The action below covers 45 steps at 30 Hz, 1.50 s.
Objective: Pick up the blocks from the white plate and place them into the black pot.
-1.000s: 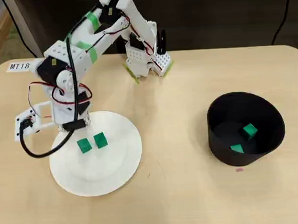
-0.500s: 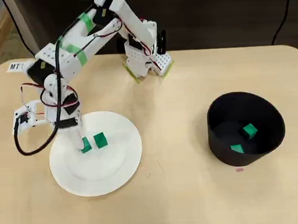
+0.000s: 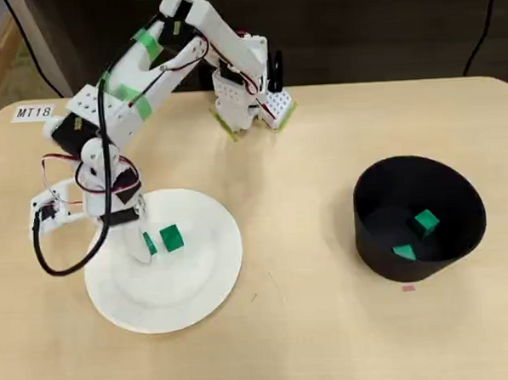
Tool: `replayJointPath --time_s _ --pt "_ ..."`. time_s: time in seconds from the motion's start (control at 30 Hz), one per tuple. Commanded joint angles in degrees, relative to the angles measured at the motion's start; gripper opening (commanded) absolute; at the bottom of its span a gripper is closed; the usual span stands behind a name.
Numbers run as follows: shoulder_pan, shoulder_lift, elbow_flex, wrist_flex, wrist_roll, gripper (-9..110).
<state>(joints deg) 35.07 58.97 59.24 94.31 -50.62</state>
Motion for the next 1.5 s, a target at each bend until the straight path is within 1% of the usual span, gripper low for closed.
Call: replayJointPath --time_s 0.0,0.33,0.47,0.7,0.93,1.1,1.27,1.37,1.47 --pt "-0.4 0.3 -1.8 0.6 0.4 32" --pt "-0.1 -2.1 -3.6 0.6 1.3 29" --pt "-0.1 -3.4 -5.2 0.6 1.8 25" --pt "-1.1 -5.3 -7.4 0.6 5.3 -2" --pt "-2.3 -4.3 -8.3 0.6 6.2 -2" --pt "-4.0 2.5 -16.7 0.6 11.8 -2" --pt "-10.9 10.8 -27.2 0.6 22.7 -2" --pt "-18.8 16.3 -30.0 0.4 29.4 -2" --pt "-29.3 21.2 -29.5 0.4 35.2 -2"
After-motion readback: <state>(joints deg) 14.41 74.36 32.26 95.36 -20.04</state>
